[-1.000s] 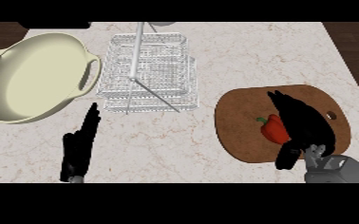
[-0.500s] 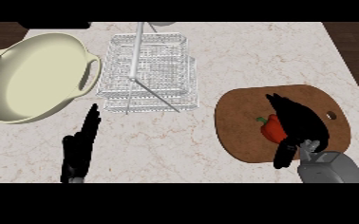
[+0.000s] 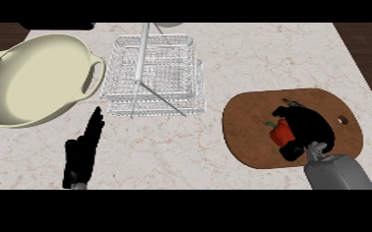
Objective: Pick the bell pepper from the cutting board and place it in the tiered basket
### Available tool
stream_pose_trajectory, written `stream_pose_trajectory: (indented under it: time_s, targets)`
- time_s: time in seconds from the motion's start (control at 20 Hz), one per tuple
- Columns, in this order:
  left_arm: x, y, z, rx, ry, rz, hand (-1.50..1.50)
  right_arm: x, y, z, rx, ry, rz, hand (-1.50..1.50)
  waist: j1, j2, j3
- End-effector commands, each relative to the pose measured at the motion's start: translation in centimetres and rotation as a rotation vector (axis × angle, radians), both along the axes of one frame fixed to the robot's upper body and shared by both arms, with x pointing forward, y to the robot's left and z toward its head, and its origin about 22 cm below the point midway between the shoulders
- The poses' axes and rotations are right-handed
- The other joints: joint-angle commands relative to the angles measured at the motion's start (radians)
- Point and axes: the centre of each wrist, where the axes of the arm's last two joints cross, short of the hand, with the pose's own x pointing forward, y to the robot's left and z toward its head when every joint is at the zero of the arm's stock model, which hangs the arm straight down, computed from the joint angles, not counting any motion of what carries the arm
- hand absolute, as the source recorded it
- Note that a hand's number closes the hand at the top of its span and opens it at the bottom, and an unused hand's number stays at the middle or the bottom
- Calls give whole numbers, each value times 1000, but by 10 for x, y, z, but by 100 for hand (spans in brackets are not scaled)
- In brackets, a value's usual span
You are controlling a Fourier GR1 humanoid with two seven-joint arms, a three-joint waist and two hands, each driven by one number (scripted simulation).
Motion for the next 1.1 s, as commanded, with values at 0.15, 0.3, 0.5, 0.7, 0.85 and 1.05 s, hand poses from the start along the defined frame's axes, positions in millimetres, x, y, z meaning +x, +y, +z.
stream_pose_trajectory:
  time_s: [0.15, 0.3, 0.5, 0.7, 0.85, 1.05]
  targets:
    - [2, -5, 8, -19, 23, 9, 0, 6, -4, -20, 47, -18, 61, 150, 0, 4, 1]
    - [-12, -18, -13, -9, 26, 10, 0, 4, -8, -27, -38, -31, 150, 150, 1, 5, 1]
    - [2, -8, 2, 13, 16, 4, 0, 0, 0, -30, -78, -149, 202, 150, 0, 4, 1]
    - [-8, 4, -5, 5, 10, 16, 0, 5, 31, -24, 5, -205, 226, 150, 1, 4, 1]
    - [-1, -6, -4, -2, 25, 0, 0, 4, 69, -11, 70, -195, 323, 150, 1, 4, 1]
    - [1, -1, 10, 9, 30, -11, 0, 2, 94, 5, 183, -260, 317, 150, 1, 3, 1]
